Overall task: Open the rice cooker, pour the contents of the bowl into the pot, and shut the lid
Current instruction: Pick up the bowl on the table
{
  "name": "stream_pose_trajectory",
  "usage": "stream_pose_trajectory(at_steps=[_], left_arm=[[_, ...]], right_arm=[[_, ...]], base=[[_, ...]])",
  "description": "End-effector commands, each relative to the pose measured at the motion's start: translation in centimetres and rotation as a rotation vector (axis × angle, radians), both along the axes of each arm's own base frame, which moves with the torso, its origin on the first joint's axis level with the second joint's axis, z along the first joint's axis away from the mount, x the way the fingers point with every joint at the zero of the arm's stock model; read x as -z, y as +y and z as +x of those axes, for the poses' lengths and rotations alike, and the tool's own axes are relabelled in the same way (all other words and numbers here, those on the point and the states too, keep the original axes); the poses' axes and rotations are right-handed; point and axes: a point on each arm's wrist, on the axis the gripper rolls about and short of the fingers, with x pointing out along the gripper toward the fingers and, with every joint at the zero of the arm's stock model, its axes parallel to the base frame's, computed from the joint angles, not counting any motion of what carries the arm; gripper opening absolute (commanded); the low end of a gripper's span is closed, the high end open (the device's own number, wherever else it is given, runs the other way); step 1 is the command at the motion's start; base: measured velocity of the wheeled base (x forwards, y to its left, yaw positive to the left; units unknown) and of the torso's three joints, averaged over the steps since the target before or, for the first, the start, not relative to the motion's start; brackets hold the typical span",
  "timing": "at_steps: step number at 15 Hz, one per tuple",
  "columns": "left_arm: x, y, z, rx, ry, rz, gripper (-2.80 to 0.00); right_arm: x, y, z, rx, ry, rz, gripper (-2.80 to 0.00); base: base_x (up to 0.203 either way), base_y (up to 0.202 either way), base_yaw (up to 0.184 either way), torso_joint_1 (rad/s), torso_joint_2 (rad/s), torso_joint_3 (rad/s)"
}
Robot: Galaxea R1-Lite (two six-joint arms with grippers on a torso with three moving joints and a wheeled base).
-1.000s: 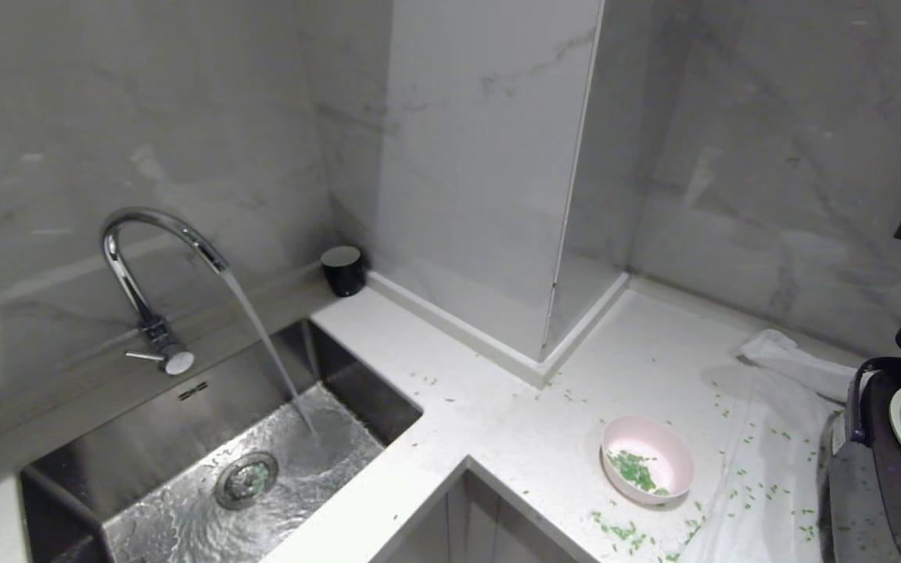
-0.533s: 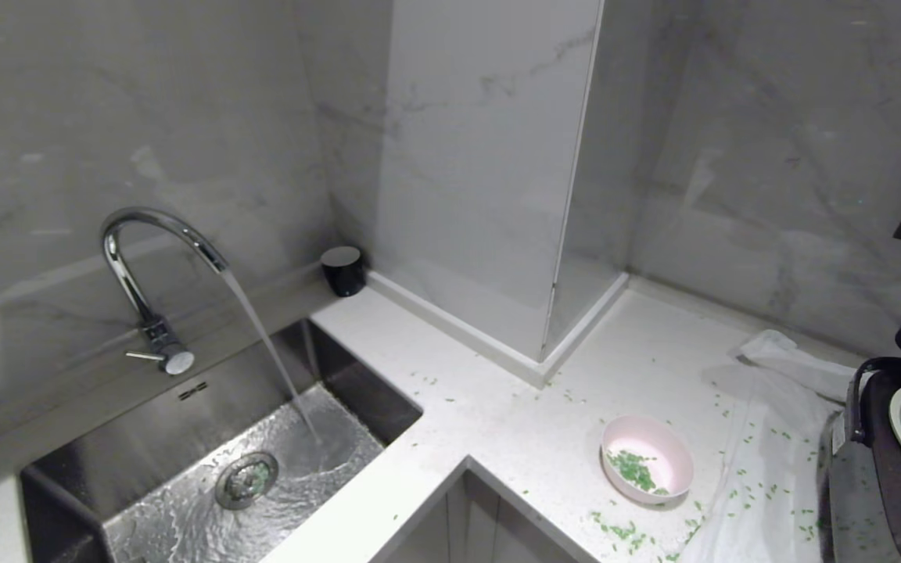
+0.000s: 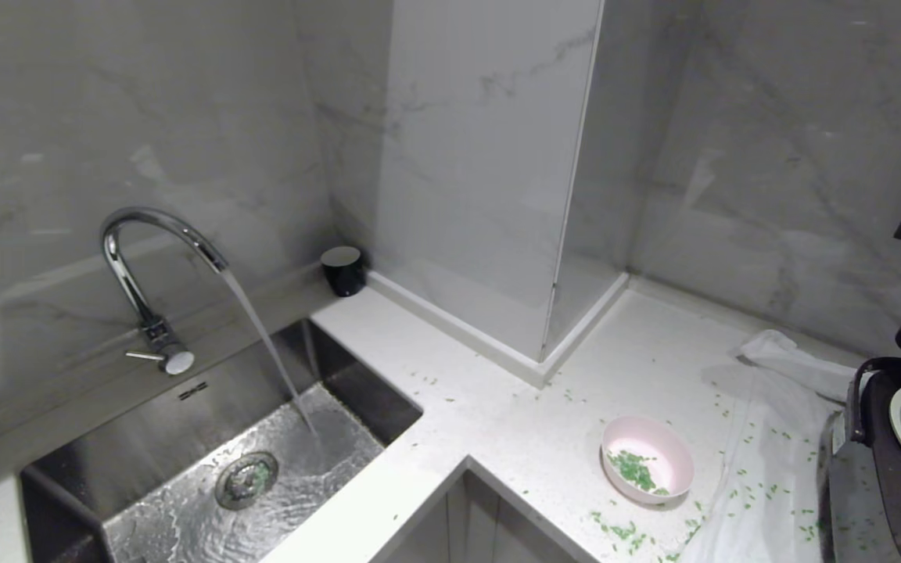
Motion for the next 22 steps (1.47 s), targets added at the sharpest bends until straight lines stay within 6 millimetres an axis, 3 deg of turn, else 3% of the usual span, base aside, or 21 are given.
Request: stream_pose_trajectory(at_steps=[1, 3, 6, 9, 11, 13, 15, 18, 22], left_arm=[[0.1, 0.0, 0.0, -0.004, -0.001, 0.000, 0.00], [0.0, 0.0, 0.2, 0.000, -0.034, 0.000, 0.00], [0.0, 0.0, 0.2, 0.009, -0.029, 0.012, 0.00], [0.0, 0.0, 0.1, 0.009, -0.029, 0.008, 0.00], [0.0, 0.0, 0.1, 0.009, -0.029, 0.007, 0.00], [0.0, 0.0, 0.1, 0.009, -0.029, 0.006, 0.00], [0.0, 0.0, 0.1, 0.007, -0.029, 0.008, 0.00], [0.0, 0.0, 0.1, 0.009, -0.029, 0.007, 0.00], [0.0, 0.0, 0.1, 0.008, -0.031, -0.007, 0.00]], right_arm=[[-2.1, 0.0, -0.1, -0.001, 0.003, 0.028, -2.80], [-3.9, 0.0, 0.4, -0.006, 0.041, 0.049, -2.80], [-7.1, 0.1, 3.5, -0.026, 0.201, 0.106, -2.80], [-10.4, 0.2, 9.8, -0.040, 0.400, 0.185, -2.80], [-11.6, 0.3, 15.3, -0.041, 0.551, 0.247, -2.80], [-11.4, 0.6, 20.0, -0.064, 0.718, 0.322, -2.80], [-9.8, 0.9, 23.3, -0.092, 0.893, 0.391, -2.80], [-7.1, 2.3, 26.0, -0.176, 1.096, 0.449, -2.80], [-3.9, 4.2, 27.6, -0.177, 1.278, 0.393, -2.80]], base=[[0.000, 0.000, 0.000, 0.000, 0.00, 0.000], [0.000, 0.000, 0.000, 0.000, 0.00, 0.000], [0.000, 0.000, 0.000, 0.000, 0.00, 0.000], [0.000, 0.000, 0.000, 0.000, 0.00, 0.000], [0.000, 0.000, 0.000, 0.000, 0.00, 0.000], [0.000, 0.000, 0.000, 0.000, 0.00, 0.000], [0.000, 0.000, 0.000, 0.000, 0.00, 0.000], [0.000, 0.000, 0.000, 0.000, 0.00, 0.000], [0.000, 0.000, 0.000, 0.000, 0.00, 0.000]])
